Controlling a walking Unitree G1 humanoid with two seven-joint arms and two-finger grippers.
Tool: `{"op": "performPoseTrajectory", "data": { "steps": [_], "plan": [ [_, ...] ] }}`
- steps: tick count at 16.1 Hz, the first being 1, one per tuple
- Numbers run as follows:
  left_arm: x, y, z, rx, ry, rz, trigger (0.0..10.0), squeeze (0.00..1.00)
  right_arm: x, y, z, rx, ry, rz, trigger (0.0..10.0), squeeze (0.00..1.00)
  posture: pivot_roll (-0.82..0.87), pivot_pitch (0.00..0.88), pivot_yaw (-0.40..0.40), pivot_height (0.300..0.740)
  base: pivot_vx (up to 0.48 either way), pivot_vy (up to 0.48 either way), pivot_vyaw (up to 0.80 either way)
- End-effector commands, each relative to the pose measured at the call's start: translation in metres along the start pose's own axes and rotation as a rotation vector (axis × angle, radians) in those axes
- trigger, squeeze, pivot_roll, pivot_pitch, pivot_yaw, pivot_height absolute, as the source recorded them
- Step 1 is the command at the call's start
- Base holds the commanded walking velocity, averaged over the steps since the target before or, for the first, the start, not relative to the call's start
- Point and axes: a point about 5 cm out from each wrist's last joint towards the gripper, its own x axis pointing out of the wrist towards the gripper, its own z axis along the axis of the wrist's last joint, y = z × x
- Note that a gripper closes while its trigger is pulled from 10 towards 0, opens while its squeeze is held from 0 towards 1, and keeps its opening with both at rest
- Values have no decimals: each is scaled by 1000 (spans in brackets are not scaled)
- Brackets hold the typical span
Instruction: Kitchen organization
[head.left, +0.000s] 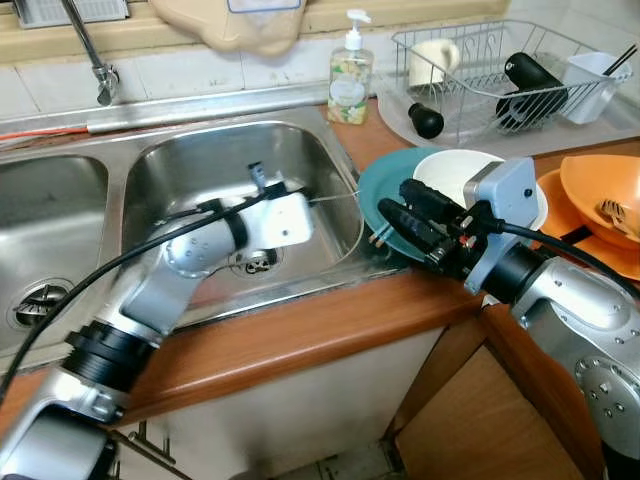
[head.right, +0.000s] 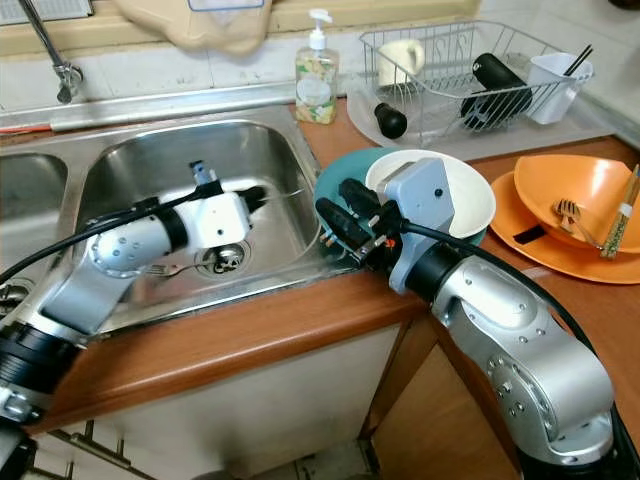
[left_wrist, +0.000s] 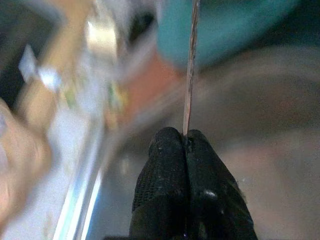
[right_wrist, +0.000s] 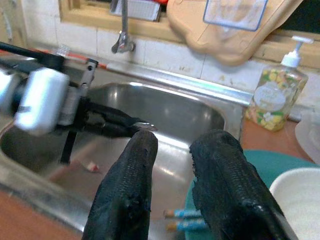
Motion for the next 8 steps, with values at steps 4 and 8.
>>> {"op": "performPoseTrajectory", "data": {
  "steps": [4, 8],
  "plan": [
    [-2, 4, -52, -17, 293, -66, 1686, 0, -2, 12, -12, -51, 77, 60, 10000, 0, -117, 0, 11, 740, 0, 0, 0],
    [3, -6, -73, -99, 414, -135, 10000, 0, -1, 13, -23, -73, 136, 35, 10000, 0, -128, 0, 17, 740, 0, 0, 0]
  ]
}}
